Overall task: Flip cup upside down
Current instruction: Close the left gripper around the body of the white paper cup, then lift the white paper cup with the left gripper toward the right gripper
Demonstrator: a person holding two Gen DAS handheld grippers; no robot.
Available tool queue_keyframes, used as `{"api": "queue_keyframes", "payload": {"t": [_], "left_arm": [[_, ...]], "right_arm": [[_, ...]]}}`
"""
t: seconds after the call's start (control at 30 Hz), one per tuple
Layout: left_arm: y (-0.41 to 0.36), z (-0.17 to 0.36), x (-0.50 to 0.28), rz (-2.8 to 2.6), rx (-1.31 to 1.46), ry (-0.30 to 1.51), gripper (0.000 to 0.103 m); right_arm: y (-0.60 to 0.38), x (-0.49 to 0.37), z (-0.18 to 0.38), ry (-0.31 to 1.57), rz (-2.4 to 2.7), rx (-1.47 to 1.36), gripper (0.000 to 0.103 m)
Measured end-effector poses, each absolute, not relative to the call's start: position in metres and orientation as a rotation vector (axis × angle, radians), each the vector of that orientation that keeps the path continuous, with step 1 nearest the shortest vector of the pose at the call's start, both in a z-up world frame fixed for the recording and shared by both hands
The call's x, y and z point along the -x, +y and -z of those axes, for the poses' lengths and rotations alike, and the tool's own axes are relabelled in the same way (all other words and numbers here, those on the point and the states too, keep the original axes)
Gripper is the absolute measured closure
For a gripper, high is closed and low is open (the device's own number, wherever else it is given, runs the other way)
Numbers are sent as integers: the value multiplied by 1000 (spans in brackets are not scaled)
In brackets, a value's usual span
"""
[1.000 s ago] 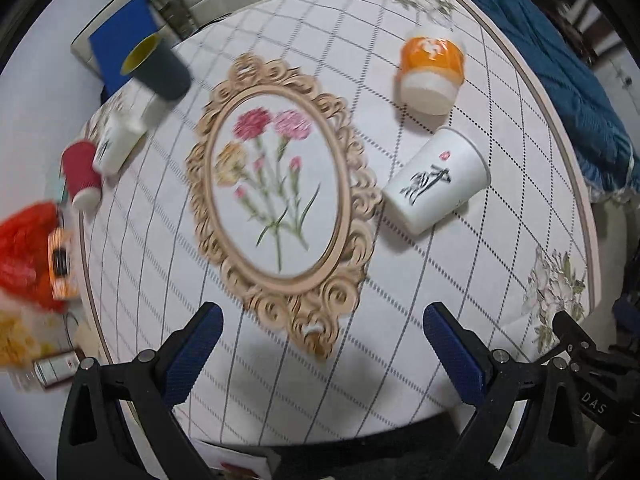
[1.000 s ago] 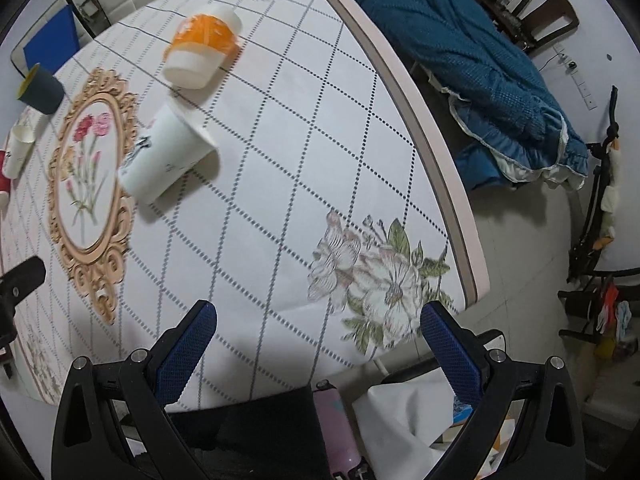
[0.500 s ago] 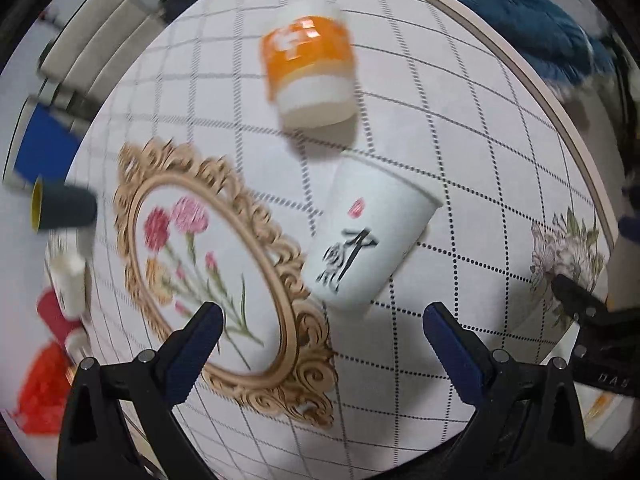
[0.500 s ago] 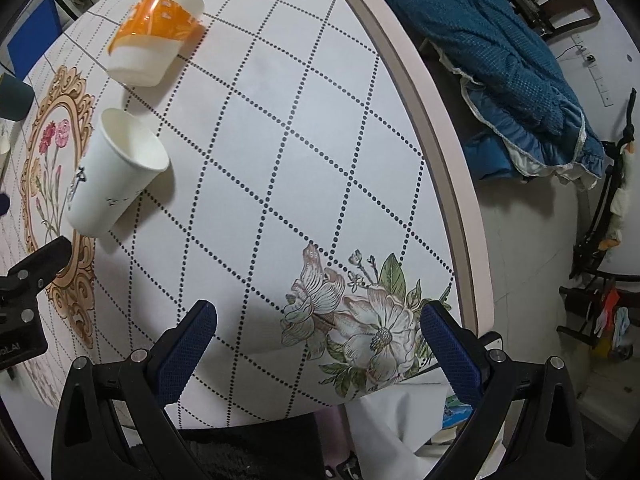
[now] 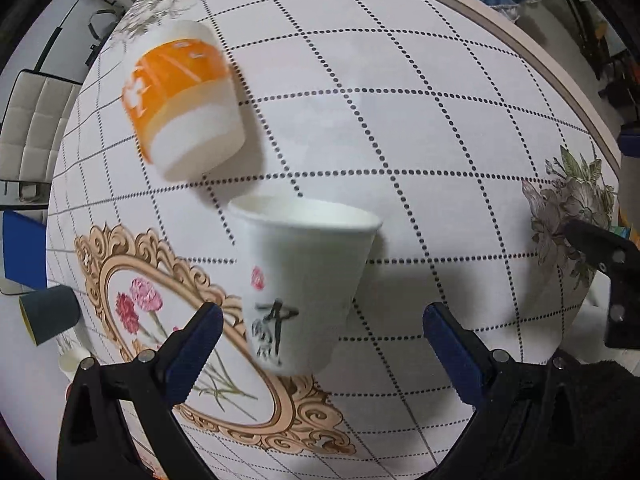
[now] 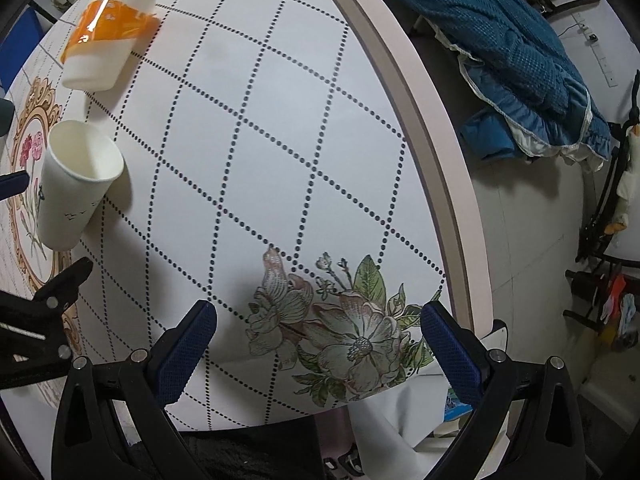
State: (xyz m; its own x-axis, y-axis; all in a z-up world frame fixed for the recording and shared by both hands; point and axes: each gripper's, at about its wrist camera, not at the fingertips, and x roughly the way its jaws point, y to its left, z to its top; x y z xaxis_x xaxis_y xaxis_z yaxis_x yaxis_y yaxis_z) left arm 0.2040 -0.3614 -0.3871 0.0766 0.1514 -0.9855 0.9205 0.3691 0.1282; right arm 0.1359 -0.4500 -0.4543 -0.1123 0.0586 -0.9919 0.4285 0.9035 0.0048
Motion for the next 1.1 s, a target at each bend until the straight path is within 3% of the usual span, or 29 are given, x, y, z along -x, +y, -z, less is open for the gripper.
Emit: {"api": "queue_keyframes", "payload": {"t": [0.17,0.23,0.33,0.37,0.67,1.1], "left_arm": [[-375,401,-216,775,-1056,1395,1],[-383,405,-221,773,-1046,1403,7],[-388,412,-233,763,-1011,1438,25],[-387,415,-236,755,-996,1451,36],[-383,418,-258,661,-863,1462,38],[-259,403,-298,433,-507,1639,38]], "right_arm": [[-455,-136,456,1671,329,-379,0],[-456,-136,456,1672,329,-378,0],[-460,-137,458,1674,328,-376,0],[-460,-137,458,1674,328,-377,0],[-449,-138,457,1672,313,-373,0],[-398,-158,443,1654,226,-368,0]]}}
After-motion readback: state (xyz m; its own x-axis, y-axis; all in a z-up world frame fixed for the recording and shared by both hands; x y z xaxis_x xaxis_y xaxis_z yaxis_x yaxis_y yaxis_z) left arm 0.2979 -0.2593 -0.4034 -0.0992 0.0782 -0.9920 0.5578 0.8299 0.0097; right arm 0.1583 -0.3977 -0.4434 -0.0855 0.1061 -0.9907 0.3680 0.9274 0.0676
